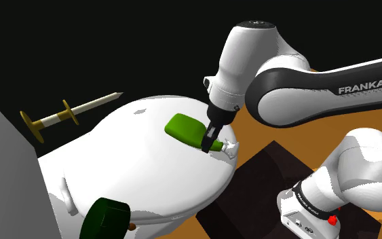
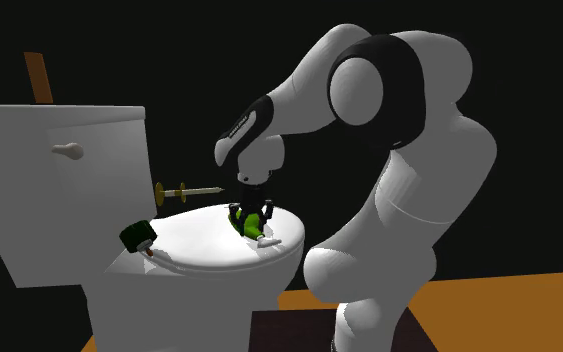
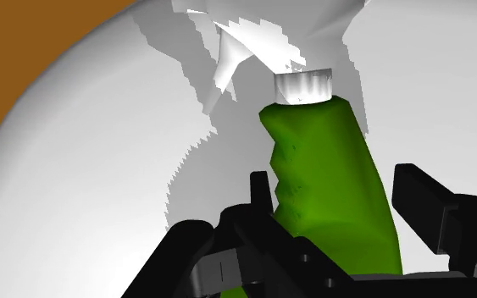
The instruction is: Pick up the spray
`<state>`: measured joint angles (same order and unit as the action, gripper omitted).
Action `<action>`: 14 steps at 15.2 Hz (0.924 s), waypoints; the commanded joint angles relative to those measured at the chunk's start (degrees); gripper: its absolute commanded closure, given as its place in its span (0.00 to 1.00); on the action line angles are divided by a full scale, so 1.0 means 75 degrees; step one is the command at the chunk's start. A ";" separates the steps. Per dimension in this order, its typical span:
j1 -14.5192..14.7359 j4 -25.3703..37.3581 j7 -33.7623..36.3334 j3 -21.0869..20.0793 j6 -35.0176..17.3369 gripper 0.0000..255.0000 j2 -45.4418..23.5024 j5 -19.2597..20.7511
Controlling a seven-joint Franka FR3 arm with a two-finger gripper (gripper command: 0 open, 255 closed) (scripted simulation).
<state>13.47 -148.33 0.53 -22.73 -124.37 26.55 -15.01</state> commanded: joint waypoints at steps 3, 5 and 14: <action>-0.0002 0.0000 -0.0001 -0.0001 -0.0010 1.00 -0.0009 0.0001; -0.0002 0.0000 -0.0001 -0.0001 -0.0011 1.00 -0.0011 0.0001; -0.0004 0.0474 0.0016 0.0150 0.0818 1.00 0.0347 0.0063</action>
<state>13.48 -145.40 0.62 -21.76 -119.10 28.92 -14.65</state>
